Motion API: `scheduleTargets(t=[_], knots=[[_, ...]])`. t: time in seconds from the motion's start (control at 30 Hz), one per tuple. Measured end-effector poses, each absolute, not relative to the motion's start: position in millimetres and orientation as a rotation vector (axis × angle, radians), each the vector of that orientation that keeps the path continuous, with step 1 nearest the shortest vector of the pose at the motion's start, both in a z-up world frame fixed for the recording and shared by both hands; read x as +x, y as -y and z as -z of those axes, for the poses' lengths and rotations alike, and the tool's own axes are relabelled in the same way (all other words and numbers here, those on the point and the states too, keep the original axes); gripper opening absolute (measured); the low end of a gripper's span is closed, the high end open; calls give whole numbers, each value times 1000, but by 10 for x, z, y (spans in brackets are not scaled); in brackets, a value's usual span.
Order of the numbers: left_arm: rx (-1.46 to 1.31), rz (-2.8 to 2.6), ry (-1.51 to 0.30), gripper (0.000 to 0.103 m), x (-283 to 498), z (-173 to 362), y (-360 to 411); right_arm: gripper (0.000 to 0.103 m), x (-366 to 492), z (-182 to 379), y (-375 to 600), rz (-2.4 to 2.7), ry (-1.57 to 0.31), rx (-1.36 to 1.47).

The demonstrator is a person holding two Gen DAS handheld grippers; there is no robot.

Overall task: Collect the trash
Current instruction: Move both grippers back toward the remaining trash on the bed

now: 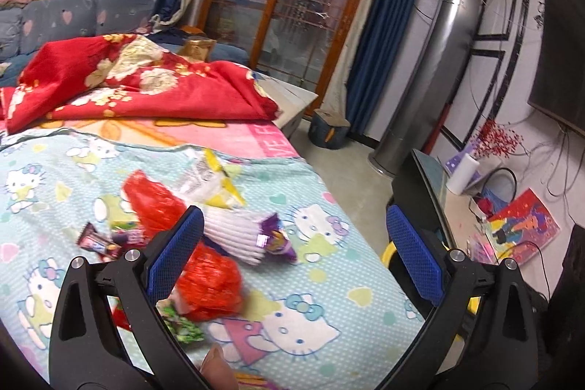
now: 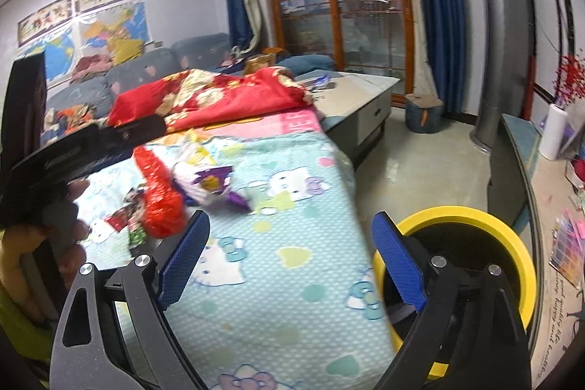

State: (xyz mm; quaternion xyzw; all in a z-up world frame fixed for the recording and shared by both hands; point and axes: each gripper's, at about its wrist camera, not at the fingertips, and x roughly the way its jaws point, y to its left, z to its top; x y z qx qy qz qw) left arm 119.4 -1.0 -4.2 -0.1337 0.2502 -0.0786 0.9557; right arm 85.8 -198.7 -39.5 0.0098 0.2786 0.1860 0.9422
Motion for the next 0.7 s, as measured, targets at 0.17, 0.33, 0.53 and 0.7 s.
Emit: scheduleTargets(t=[0.17, 0.33, 0.53, 0.7], knots=[[-301, 114, -494, 92, 1196, 5, -208, 88, 811, 426, 1737, -461, -592, 0], [-333, 56, -486, 92, 1200, -24, -471, 88, 762, 474, 1477, -568, -622, -26], [-362, 7, -499, 92, 1206, 6, -758, 87, 747, 566, 1173, -652, -674, -76], [-383, -23, -513, 92, 1230, 78, -924, 87, 854, 706, 982, -691, -744, -84]])
